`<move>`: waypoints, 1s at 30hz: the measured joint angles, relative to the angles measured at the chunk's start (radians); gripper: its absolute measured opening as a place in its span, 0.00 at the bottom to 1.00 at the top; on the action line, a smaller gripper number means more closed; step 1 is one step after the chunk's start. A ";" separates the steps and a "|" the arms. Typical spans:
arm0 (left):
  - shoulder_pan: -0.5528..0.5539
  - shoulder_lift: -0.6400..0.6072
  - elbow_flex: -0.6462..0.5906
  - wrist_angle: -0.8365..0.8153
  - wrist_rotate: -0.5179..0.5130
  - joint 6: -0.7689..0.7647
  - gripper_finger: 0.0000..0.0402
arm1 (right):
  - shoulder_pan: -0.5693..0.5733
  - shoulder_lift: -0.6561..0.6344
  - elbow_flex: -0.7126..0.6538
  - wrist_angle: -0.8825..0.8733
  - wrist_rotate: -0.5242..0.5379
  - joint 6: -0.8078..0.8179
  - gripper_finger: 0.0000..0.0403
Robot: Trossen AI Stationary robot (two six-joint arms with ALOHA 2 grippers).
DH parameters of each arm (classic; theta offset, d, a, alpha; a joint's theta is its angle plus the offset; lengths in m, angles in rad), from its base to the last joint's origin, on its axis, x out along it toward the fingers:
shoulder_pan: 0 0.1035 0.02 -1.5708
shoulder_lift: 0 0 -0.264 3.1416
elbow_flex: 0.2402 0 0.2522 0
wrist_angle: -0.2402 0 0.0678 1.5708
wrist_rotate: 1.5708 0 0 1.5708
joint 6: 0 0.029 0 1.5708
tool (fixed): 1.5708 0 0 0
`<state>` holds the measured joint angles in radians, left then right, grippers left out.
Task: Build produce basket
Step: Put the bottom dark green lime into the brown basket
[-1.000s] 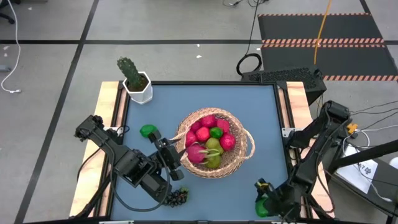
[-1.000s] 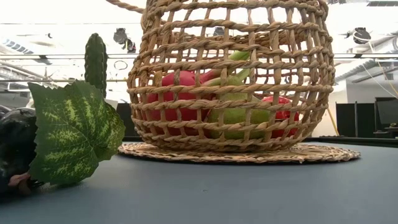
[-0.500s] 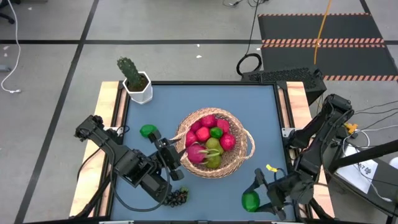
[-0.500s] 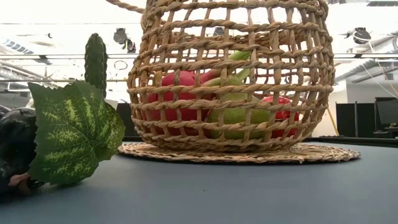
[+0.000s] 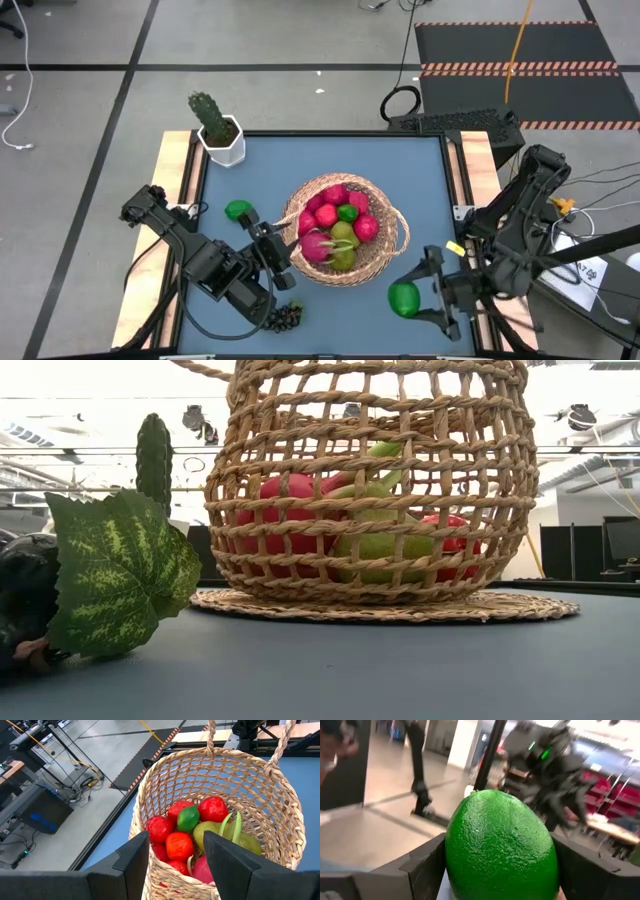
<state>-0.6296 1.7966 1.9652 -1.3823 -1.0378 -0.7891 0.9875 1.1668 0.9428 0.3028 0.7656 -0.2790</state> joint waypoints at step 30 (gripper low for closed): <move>0.000 0.000 0.000 0.010 0.017 -0.004 0.47 | -0.015 -0.211 -0.061 0.153 0.002 -0.223 0.77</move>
<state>-0.6296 1.7969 1.9652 -1.3724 -1.0206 -0.7934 0.9722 0.9562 0.8822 0.4555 0.7675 -0.5019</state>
